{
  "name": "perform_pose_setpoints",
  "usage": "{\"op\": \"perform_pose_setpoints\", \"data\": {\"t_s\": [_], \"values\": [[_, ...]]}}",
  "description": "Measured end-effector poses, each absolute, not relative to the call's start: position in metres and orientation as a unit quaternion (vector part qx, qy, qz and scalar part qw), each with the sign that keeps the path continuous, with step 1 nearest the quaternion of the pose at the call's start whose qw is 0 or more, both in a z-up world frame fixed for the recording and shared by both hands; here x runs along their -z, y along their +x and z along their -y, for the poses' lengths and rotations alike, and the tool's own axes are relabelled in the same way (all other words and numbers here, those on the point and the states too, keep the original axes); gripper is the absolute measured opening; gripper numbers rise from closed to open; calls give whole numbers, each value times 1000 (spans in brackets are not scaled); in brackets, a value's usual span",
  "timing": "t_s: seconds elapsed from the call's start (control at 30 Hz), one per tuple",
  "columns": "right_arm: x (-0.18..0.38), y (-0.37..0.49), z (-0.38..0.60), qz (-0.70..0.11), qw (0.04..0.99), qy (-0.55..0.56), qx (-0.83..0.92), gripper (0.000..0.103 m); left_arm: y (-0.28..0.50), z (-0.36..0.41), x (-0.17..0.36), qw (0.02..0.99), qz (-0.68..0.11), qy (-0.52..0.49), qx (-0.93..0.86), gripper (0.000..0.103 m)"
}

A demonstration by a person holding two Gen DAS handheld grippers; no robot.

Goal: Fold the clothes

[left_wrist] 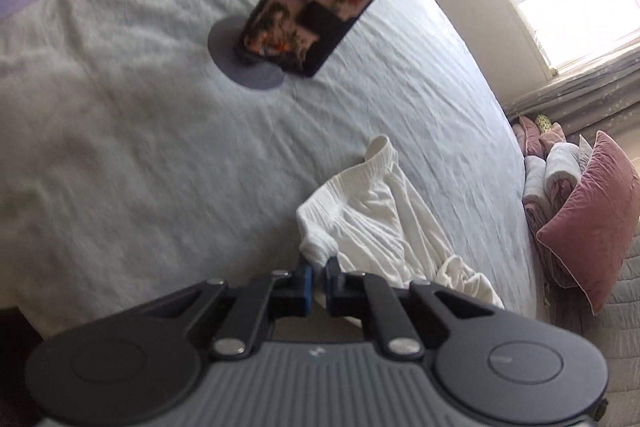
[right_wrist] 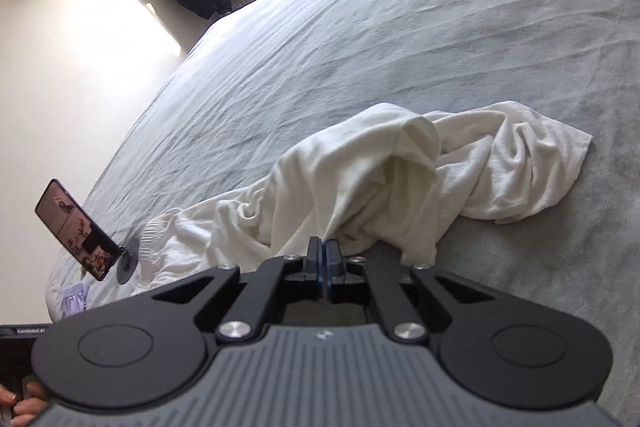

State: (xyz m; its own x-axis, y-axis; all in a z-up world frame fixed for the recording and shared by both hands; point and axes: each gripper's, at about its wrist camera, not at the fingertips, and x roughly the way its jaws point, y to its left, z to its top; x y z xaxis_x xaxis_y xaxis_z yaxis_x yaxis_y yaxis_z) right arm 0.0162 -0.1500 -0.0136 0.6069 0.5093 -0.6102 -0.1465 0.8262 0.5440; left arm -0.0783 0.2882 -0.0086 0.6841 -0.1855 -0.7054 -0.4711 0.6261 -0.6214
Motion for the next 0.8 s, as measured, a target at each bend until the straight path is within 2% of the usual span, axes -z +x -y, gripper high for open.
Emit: {"op": "perform_pose_setpoints", "data": {"t_s": [0.2, 0.3, 0.33, 0.37, 0.43, 0.5, 0.53, 0.57, 0.6, 0.63, 0.73, 0.8], "values": [[0, 1, 144, -412, 863, 208, -204, 3, -87, -316, -1, 845, -354, -377, -138, 6], [2, -3, 145, -437, 856, 196, -195, 4, -88, -329, 6, 842, -365, -365, -156, 6], [4, -3, 146, -441, 854, 197, -193, 6, -87, -332, 10, 839, -373, -364, -157, 6], [5, -3, 148, -443, 853, 200, -189, 14, -86, -334, 14, 835, -381, -363, -158, 7], [7, -1, 153, -442, 854, 207, -182, 15, -86, -334, 19, 830, -395, -360, -157, 9], [7, 1, 160, -438, 853, 223, -175, 30, -86, -334, 24, 827, -406, -357, -156, 13], [7, 2, 163, -434, 854, 232, -170, 50, -86, -333, 23, 829, -405, -354, -155, 17], [6, 2, 166, -428, 856, 239, -166, 53, -87, -333, 20, 831, -401, -352, -154, 27], [5, 3, 169, -423, 857, 244, -162, 53, -88, -332, 17, 835, -396, -351, -152, 36], [4, 4, 171, -421, 858, 248, -158, 53, -89, -330, 14, 840, -389, -347, -150, 38], [3, 9, 178, -414, 859, 262, -146, 36, -89, -321, 3, 860, -372, -317, -146, 39], [6, 13, 184, -415, 853, 283, -140, 36, -89, -314, -4, 873, -361, -294, -141, 42]]}}
